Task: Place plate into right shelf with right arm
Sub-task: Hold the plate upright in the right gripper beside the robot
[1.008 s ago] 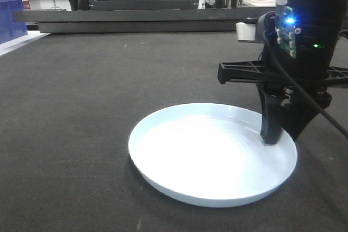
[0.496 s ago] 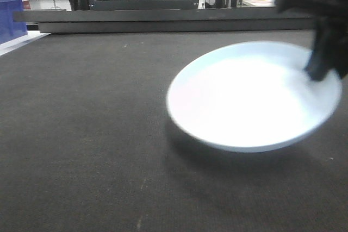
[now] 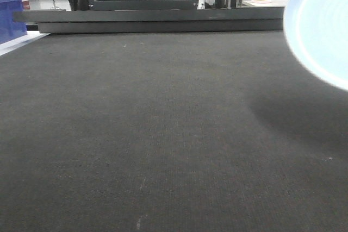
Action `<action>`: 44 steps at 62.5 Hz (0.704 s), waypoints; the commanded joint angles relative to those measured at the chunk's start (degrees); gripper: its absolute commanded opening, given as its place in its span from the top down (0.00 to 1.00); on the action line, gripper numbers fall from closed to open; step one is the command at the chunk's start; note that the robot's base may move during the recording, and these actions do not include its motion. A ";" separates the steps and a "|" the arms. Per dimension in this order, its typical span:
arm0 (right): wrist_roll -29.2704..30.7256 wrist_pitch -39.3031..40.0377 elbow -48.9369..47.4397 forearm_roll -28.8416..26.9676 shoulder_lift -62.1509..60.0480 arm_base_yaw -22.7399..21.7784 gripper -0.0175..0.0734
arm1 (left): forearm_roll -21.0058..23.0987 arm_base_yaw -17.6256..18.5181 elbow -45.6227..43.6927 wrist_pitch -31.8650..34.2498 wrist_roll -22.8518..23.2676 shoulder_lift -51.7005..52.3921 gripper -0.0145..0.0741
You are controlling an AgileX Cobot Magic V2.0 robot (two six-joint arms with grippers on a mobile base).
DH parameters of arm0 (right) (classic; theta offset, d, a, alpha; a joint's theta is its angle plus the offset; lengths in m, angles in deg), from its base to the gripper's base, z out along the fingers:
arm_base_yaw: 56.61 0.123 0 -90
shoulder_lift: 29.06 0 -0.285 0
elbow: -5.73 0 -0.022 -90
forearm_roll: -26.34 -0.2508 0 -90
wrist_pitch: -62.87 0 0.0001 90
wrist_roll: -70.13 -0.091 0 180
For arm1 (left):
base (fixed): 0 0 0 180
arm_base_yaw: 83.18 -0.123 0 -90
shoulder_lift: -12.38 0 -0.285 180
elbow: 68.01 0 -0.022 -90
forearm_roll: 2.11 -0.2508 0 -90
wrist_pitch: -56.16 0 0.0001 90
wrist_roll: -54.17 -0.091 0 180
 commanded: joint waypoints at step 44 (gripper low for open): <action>-2.29 26.15 12.89 -0.83 -16.60 11.78 0.75 | 0.24 0.35 0.48 4.84 -0.16 0.09 0.89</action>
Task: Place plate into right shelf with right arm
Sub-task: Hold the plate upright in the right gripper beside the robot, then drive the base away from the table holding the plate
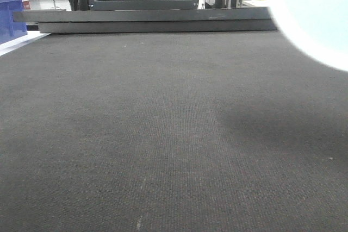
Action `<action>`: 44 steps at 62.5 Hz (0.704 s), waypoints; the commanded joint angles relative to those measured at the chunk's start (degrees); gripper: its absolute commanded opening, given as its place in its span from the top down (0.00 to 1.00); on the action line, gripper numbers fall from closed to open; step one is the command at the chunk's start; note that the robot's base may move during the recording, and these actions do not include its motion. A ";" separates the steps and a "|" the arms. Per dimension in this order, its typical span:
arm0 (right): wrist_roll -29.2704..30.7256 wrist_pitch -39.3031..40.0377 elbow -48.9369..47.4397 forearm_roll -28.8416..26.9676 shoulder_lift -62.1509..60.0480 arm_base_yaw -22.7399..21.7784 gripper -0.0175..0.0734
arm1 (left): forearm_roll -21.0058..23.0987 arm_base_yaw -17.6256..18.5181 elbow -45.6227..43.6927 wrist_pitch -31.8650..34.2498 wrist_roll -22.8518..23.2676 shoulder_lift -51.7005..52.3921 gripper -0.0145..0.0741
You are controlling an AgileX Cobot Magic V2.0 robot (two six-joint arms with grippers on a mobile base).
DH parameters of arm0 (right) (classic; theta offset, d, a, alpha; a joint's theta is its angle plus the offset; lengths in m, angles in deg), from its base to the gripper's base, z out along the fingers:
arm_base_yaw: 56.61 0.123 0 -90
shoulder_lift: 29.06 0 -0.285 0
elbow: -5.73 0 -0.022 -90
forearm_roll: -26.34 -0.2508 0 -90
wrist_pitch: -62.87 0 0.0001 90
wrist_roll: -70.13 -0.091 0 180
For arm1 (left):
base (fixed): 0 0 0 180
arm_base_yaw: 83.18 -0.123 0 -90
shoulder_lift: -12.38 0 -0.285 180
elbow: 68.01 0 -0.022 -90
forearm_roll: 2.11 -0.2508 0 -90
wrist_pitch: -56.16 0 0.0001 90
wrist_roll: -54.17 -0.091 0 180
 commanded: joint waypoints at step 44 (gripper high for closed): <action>-0.70 16.15 0.24 0.24 -6.77 0.45 0.75 | 0.24 0.35 0.48 4.84 -0.16 0.09 0.89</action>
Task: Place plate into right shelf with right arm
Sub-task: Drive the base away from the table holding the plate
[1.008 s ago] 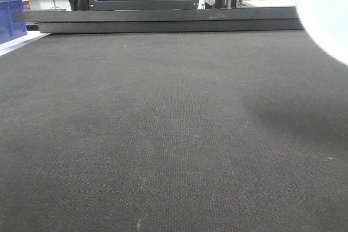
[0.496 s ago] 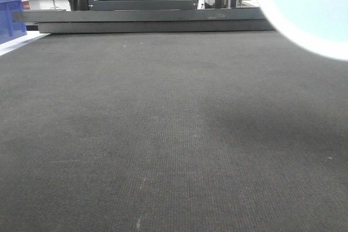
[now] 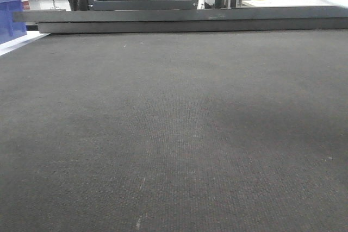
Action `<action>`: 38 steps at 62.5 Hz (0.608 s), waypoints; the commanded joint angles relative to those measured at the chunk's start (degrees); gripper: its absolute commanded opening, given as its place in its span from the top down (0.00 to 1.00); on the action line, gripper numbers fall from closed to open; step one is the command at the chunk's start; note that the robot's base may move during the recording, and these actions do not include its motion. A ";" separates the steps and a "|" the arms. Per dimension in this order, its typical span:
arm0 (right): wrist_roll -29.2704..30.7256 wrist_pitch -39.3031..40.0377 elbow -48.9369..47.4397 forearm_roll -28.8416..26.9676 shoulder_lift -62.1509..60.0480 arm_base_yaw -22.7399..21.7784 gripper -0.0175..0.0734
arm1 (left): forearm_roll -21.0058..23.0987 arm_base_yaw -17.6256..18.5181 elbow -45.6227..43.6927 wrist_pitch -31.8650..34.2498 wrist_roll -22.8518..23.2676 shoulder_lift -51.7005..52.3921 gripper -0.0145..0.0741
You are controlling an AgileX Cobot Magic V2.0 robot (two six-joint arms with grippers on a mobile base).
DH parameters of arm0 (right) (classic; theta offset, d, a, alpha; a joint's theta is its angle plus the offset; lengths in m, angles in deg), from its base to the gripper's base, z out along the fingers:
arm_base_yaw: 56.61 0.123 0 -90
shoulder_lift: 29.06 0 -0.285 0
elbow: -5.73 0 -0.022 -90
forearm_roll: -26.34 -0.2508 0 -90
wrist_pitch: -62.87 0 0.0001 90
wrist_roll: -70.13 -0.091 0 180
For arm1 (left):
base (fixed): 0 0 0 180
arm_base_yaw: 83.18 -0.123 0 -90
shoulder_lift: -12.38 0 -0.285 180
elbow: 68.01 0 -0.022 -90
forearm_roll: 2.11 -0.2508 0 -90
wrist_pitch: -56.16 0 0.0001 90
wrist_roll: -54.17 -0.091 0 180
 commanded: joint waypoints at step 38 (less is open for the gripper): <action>-0.15 2.05 -1.82 -0.39 -4.49 -10.46 0.75 | 0.24 0.35 0.48 4.84 -0.16 0.09 0.89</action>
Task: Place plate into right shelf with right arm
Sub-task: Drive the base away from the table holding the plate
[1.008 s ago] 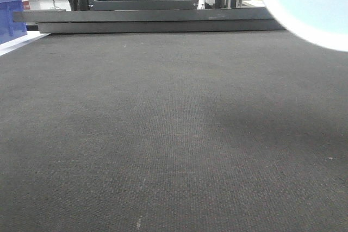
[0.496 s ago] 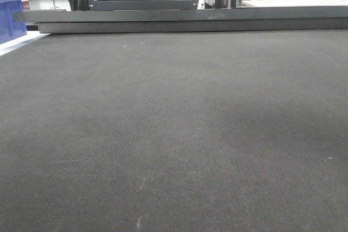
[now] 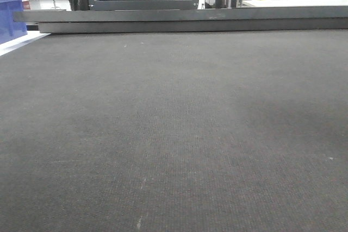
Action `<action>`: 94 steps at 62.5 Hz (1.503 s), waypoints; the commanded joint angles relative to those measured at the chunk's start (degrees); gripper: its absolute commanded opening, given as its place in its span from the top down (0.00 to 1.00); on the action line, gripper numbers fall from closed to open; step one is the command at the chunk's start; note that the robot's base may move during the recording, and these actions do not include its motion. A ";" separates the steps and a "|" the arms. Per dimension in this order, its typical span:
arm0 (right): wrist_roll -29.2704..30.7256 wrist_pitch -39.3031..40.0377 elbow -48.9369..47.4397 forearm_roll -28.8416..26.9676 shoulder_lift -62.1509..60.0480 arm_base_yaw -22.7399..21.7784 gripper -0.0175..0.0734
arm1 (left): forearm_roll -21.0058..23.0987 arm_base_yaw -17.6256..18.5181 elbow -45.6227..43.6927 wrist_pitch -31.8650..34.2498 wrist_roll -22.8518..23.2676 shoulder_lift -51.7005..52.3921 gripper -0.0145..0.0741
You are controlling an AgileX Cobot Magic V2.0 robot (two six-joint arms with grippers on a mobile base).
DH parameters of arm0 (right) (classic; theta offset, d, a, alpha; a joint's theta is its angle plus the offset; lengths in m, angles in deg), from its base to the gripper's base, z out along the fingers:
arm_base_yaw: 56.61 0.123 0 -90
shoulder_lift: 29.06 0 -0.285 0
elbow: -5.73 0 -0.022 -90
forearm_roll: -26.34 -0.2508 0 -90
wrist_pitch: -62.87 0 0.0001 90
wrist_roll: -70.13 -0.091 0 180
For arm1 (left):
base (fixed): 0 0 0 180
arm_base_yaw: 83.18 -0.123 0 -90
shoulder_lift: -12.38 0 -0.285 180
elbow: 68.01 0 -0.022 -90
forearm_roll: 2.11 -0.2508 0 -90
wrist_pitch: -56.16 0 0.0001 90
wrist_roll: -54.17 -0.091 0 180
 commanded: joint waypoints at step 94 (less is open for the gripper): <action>-0.15 4.95 -1.82 -0.14 0.32 -0.45 0.75 | 0.24 0.35 0.48 4.84 -0.16 0.09 0.89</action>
